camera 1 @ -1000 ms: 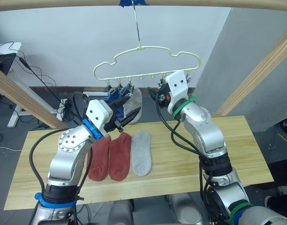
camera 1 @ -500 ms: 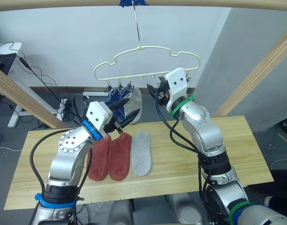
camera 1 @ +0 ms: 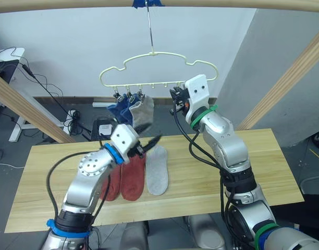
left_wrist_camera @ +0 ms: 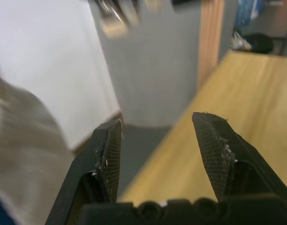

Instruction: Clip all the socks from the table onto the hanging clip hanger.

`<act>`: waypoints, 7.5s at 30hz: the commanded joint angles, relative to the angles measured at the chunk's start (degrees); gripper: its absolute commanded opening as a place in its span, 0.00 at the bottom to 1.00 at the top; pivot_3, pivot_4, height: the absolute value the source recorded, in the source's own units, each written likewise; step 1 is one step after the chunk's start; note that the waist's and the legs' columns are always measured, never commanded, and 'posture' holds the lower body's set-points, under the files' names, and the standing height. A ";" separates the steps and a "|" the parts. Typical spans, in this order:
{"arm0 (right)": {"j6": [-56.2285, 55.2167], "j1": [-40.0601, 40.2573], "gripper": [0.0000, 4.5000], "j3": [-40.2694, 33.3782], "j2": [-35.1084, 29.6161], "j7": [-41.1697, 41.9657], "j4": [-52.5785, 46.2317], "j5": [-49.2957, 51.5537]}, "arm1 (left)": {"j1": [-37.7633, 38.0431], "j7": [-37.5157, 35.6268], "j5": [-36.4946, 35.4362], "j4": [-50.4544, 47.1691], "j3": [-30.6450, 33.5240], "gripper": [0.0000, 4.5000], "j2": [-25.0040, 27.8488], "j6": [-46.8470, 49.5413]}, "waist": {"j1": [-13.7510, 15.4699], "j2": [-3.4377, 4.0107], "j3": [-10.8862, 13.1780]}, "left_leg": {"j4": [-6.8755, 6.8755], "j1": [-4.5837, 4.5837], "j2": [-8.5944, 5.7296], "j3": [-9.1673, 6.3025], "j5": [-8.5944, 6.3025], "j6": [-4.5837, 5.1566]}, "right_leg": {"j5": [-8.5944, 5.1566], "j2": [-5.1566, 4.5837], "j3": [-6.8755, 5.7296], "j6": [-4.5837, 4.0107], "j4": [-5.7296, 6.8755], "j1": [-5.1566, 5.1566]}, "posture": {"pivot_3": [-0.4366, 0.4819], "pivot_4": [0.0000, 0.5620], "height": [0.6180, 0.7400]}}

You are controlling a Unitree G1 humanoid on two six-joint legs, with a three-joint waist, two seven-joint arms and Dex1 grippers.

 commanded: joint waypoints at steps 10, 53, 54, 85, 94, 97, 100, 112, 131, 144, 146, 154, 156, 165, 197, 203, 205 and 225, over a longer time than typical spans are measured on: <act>-1.01 -0.56 0.03 -0.48 0.32 -0.42 -2.40 0.89 | -0.68 16.44 7.66 13.55 -3.25 0.90 -11.86 10.27 | -0.17 -0.01 -0.01 | 0.62 0.03 -0.01 -0.03 0.07 0.13 | 0.03 0.10 0.04 -0.04 0.37 0.09 | 0.27 0.39 1.00; 0.14 0.64 0.03 0.18 0.02 -0.14 -4.03 1.96 | -3.46 11.25 24.24 11.75 -9.68 0.00 1.65 -27.46 | -0.19 0.00 -0.01 | 0.51 -0.01 0.00 -0.04 0.07 0.12 | 0.05 0.05 0.02 -0.05 0.31 0.06 | 0.26 0.40 1.00; 0.12 0.61 0.03 0.18 0.02 -0.13 -3.99 2.00 | -4.46 11.19 24.82 12.55 -9.84 0.00 1.81 -28.80 | -0.19 -0.01 -0.01 | 0.52 -0.01 -0.01 -0.04 0.07 0.12 | 0.05 0.05 0.03 -0.05 0.31 0.06 | 0.26 0.40 1.00; 2.32 1.50 0.03 1.19 -0.09 0.77 -5.62 3.42 | -21.05 9.97 28.89 29.59 -10.71 0.00 -1.33 -36.45 | -0.40 0.00 -0.01 | 0.48 -0.04 -0.02 -0.04 0.07 0.13 | 0.04 0.07 0.02 -0.04 0.29 0.03 | 0.25 0.42 1.00; 2.51 1.78 0.03 1.35 -0.52 1.02 -5.68 3.09 | -22.36 11.03 28.49 29.80 -9.43 0.00 -1.36 -37.01 | -0.40 0.00 -0.01 | 0.48 -0.04 -0.02 -0.04 0.07 0.13 | 0.04 0.07 0.02 -0.04 0.29 0.03 | 0.25 0.42 1.00; 2.39 1.74 0.03 1.41 -0.63 1.07 -5.56 2.96 | -21.98 11.55 28.41 29.48 -9.07 0.00 -1.14 -37.32 | -0.39 0.00 -0.01 | 0.48 -0.04 -0.02 -0.04 0.07 0.13 | 0.04 0.07 0.01 -0.04 0.29 0.03 | 0.25 0.42 1.00; 2.17 1.68 0.03 1.44 -0.72 1.11 -5.32 2.74 | -21.79 12.37 28.57 29.25 -8.74 0.00 -1.08 -37.69 | -0.39 0.00 -0.01 | 0.48 -0.04 -0.02 -0.04 0.07 0.13 | 0.04 0.07 0.02 -0.04 0.29 0.03 | 0.25 0.42 1.00; 2.15 1.94 0.10 1.49 -0.92 0.89 -5.18 2.54 | -22.56 14.08 28.54 29.38 -8.16 0.00 -1.53 -37.83 | -0.38 0.00 -0.01 | 0.48 -0.04 -0.02 -0.04 0.07 0.13 | 0.04 0.07 0.02 -0.04 0.28 0.03 | 0.25 0.41 1.00; 8.73 6.41 0.58 1.38 -5.90 4.27 -17.50 5.72 | -17.62 5.40 15.09 22.28 -5.98 0.55 -5.23 -27.35 | -0.37 -0.01 -0.01 | 0.49 -0.05 -0.02 -0.04 0.07 0.13 | 0.03 0.08 0.01 -0.02 0.27 0.04 | 0.24 0.40 1.00; 8.59 12.82 0.58 -1.73 -12.96 5.62 -27.18 7.96 | -7.51 -9.79 -9.98 1.36 3.42 0.61 3.62 -6.94 | -0.42 -0.01 -0.01 | 0.51 -0.04 0.01 -0.02 0.07 0.13 | 0.01 0.12 0.05 0.00 0.24 0.05 | 0.23 0.40 1.00; 7.96 13.16 0.58 -1.89 -12.73 4.22 -26.81 7.34 | -7.44 -10.04 -12.83 -0.77 5.13 0.61 5.05 -3.10 | -0.42 -0.01 -0.01 | 0.51 -0.03 0.02 -0.02 0.07 0.13 | 0.00 0.13 0.06 0.01 0.24 0.05 | 0.23 0.39 1.00; 5.94 12.77 0.50 -1.28 -9.94 0.18 -22.58 5.52 | -8.24 -8.74 -13.88 -3.31 7.58 0.62 7.09 1.48 | -0.32 -0.01 -0.01 | 0.51 -0.04 0.03 -0.02 0.07 0.12 | -0.07 0.14 0.06 0.13 0.22 0.05 | 0.26 0.38 1.00; 5.94 12.44 0.39 -1.02 -9.35 -0.42 -21.87 5.22 | -8.13 -8.75 -13.37 -3.58 7.37 0.62 7.20 1.41 | -0.28 -0.01 -0.01 | 0.49 -0.04 0.03 -0.02 0.07 0.12 | 0.01 0.14 0.06 0.00 0.21 0.05 | 0.26 0.38 1.00; 6.14 10.95 0.39 -0.98 -6.86 -2.73 -18.67 3.99 | -8.88 -8.85 -11.13 -2.59 6.74 0.62 6.81 0.06 | -0.25 -0.01 -0.01 | 0.49 -0.04 0.03 -0.02 0.07 0.12 | 0.01 0.14 0.06 -0.01 0.21 0.05 | 0.26 0.38 1.00; -4.09 2.64 0.39 0.20 -3.78 -4.01 -2.65 0.04 | -9.03 -9.08 -8.33 -2.66 5.81 0.62 5.41 -0.09 | -0.22 -0.01 -0.01 | 0.49 -0.05 0.03 -0.02 0.07 0.12 | 0.02 0.13 0.06 -0.02 0.22 0.04 | 0.28 0.37 1.00; -4.89 2.30 0.39 0.18 -3.23 -3.61 -1.66 -0.28 | -8.78 -9.07 -8.08 -2.80 5.63 0.62 5.36 -0.12 | -0.22 -0.01 -0.01 | 0.49 -0.05 0.03 -0.02 0.07 0.12 | 0.03 0.13 0.05 -0.03 0.23 0.04 | 0.29 0.37 1.00; -5.20 2.14 0.39 0.10 -3.01 -3.58 -1.35 -0.39 | -8.72 -9.06 -8.05 -2.90 5.62 0.62 5.34 -0.06 | -0.21 -0.01 -0.01 | 0.49 -0.04 0.03 -0.03 0.07 0.12 | 0.03 0.13 0.05 -0.03 0.23 0.04 | 0.29 0.37 1.00; -7.46 0.64 0.39 -0.79 -2.32 -4.38 1.06 -0.69 | -8.11 -9.18 -7.63 -3.08 5.50 0.62 4.92 -0.06 | -0.21 -0.01 -0.01 | 0.49 -0.04 0.03 -0.03 0.07 0.13 | 0.03 0.13 0.05 -0.03 0.23 0.04 | 0.29 0.37 1.00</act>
